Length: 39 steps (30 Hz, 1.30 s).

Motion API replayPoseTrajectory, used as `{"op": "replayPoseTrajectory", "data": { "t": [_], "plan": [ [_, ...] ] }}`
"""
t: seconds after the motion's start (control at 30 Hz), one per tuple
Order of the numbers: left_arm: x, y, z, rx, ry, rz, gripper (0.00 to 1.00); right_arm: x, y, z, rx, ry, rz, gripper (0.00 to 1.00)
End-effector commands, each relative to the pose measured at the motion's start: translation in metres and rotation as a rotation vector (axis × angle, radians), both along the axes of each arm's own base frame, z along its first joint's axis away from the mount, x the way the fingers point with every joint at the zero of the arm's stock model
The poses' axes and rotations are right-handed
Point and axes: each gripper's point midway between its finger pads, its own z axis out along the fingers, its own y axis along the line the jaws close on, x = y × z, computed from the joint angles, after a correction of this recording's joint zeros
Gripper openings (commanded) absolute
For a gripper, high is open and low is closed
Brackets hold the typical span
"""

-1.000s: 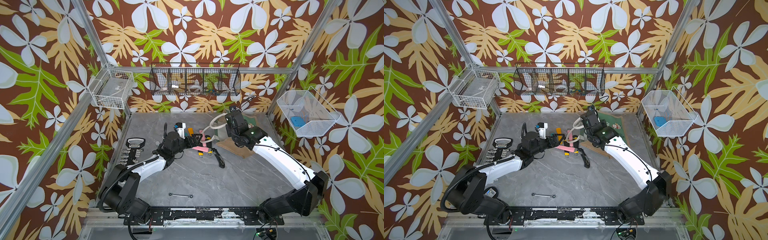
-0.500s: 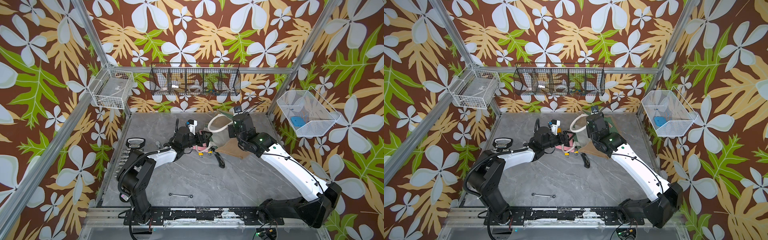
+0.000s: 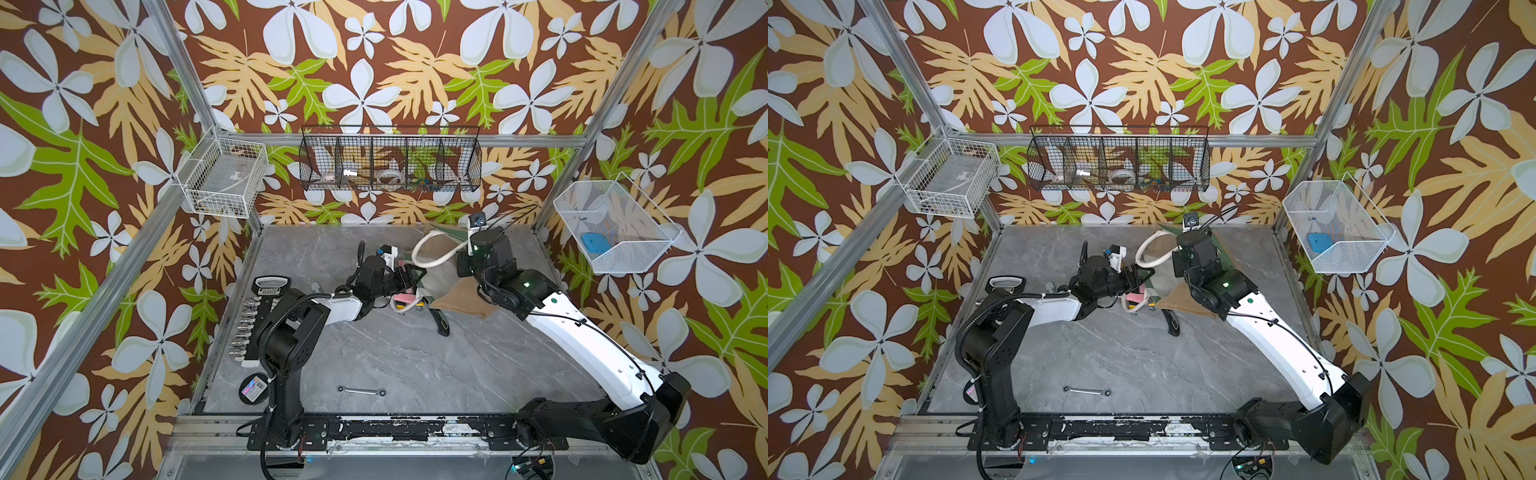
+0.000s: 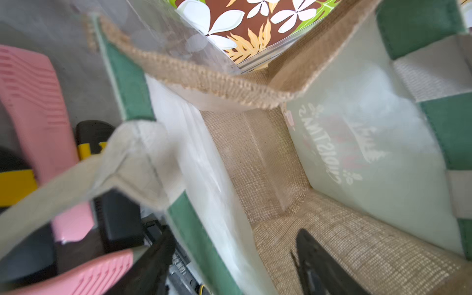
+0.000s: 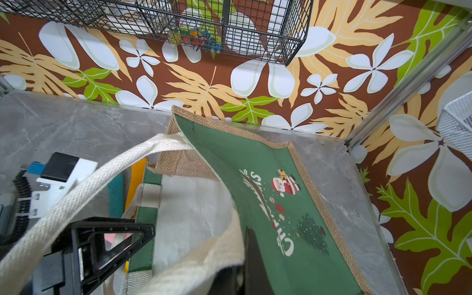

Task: Place the art knife into the pouch
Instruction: Pick up the pouch from the center of the board, then adjust the pouch.

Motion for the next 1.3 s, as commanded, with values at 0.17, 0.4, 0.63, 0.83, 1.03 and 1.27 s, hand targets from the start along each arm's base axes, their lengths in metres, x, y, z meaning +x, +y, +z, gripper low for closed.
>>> {"op": "replayPoseTrajectory", "data": {
  "t": [0.17,0.4,0.63,0.83,1.03,1.27],
  "plan": [
    [0.006,-0.01,0.021,-0.107,-0.022,-0.016,0.06,-0.001,0.006,0.008,0.072,-0.038,0.025,0.0],
    [0.005,-0.018,0.04,-0.142,-0.049,-0.057,0.0,-0.008,0.005,0.012,0.102,-0.049,0.036,0.0],
    [0.002,-0.021,0.063,-0.062,-0.123,-0.074,0.0,-0.018,-0.004,0.012,0.122,-0.039,0.008,0.15],
    [-0.006,-0.033,0.081,-0.016,-0.172,-0.115,0.0,-0.02,-0.01,0.005,0.119,-0.021,-0.022,0.47],
    [-0.01,-0.042,0.092,0.027,-0.205,-0.137,0.0,-0.024,-0.027,0.013,0.116,-0.043,-0.097,0.63],
    [-0.012,-0.045,0.099,0.066,-0.233,-0.15,0.0,-0.025,-0.044,0.011,0.148,-0.035,-0.107,0.75]
  ]
}}
